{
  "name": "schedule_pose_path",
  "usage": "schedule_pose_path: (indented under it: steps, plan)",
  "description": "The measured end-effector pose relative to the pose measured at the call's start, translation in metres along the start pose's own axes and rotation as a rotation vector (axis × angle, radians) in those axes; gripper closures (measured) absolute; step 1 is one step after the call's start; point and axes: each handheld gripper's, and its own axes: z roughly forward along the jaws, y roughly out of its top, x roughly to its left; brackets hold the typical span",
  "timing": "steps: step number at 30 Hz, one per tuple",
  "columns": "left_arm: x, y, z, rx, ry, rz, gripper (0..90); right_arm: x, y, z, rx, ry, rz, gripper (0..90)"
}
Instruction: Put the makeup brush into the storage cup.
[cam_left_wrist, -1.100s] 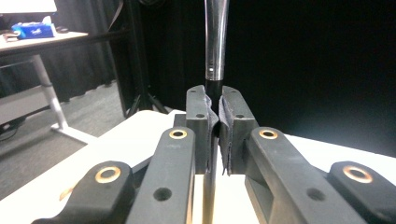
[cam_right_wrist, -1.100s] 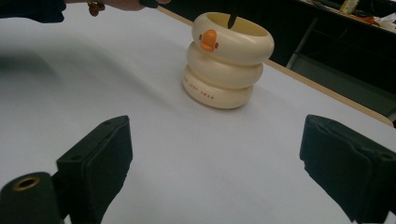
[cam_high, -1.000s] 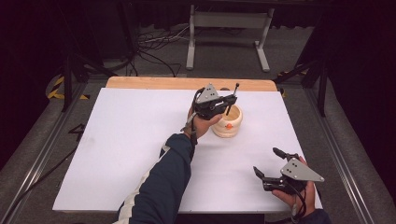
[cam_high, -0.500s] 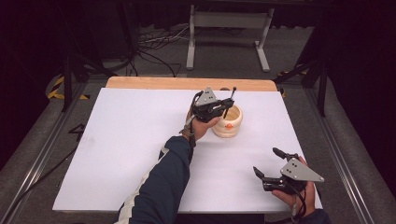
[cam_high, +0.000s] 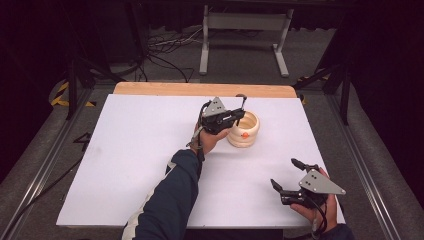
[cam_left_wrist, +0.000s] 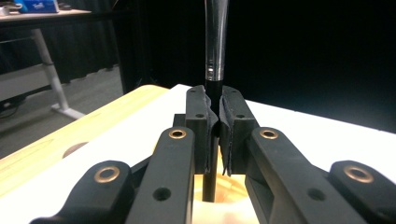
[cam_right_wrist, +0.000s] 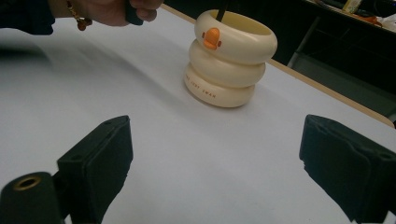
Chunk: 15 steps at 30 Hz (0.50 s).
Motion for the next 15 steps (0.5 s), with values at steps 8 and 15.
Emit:
schedule_pose_path:
  steps: [8, 15]
  plan:
    - [-0.0033, 0.0057, -0.0022, 0.005, -0.005, 0.020, 83.1, -0.0010, -0.0001, -0.0006, -0.005, -0.003, 0.007, 10.3]
    - [-0.0045, 0.0060, -0.0034, -0.002, 0.002, 0.015, 80.4, -0.0008, -0.0001, 0.0002, 0.000, 0.000, 0.005, 10.3]
